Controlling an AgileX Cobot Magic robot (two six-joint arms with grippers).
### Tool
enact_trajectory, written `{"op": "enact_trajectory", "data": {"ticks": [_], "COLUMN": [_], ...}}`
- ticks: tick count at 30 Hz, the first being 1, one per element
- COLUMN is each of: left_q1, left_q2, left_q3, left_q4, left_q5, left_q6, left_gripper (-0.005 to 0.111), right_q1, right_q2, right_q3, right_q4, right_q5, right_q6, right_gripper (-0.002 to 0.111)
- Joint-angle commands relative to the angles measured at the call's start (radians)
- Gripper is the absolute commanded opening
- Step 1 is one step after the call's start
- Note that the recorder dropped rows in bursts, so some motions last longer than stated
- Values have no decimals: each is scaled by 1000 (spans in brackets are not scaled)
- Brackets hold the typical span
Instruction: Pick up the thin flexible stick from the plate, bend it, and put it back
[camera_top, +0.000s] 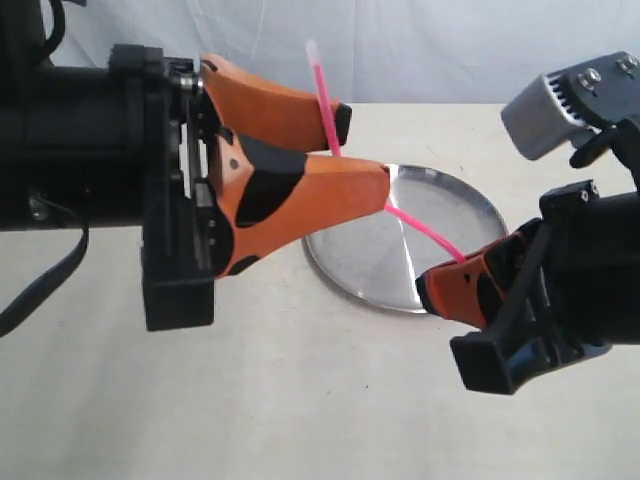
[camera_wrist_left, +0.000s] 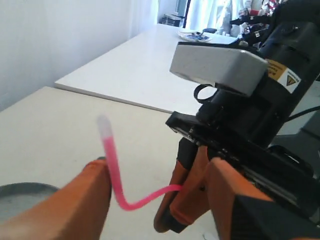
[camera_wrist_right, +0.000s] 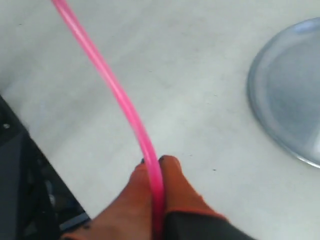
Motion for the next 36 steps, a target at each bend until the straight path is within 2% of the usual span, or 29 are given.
{"op": "enact_trajectory", "data": {"ticks": [1,6,9,13,21,24,29,36], "left_q1": [-6,-6,-6,-6,-6,-6,-6,-6], "left_q2": [-64,-141,-187,-235,-309,-314,-314,-314], "left_q3": [2,2,2,2,2,2,13,45], "left_q4": [5,7,10,53,215,271,271,271], "left_q5": [50,130,201,244,244,257,259,289], "left_q6": [0,-5,-52,-75,-89,-157,-185,-185], "left_gripper": [55,55,51,38,8,0,0,0], "right_q1": [-2,-5,-5,-40,-218,-263,-311,-311], "right_q2": [19,97,189,349,633,700,794,810], "right_q3": [-4,-4,-4,-4,-4,-29,-92,-108], "right_q4": [-154,-282,-399,-533,-483,-448,-451,-454], "right_q5": [47,53,36,-14,-250,-248,-193,-321], "right_q6": [104,174,243,326,328,328,324,277], "right_gripper": [-1,-1,-1,-1,-1,-1,-1,-1]}}
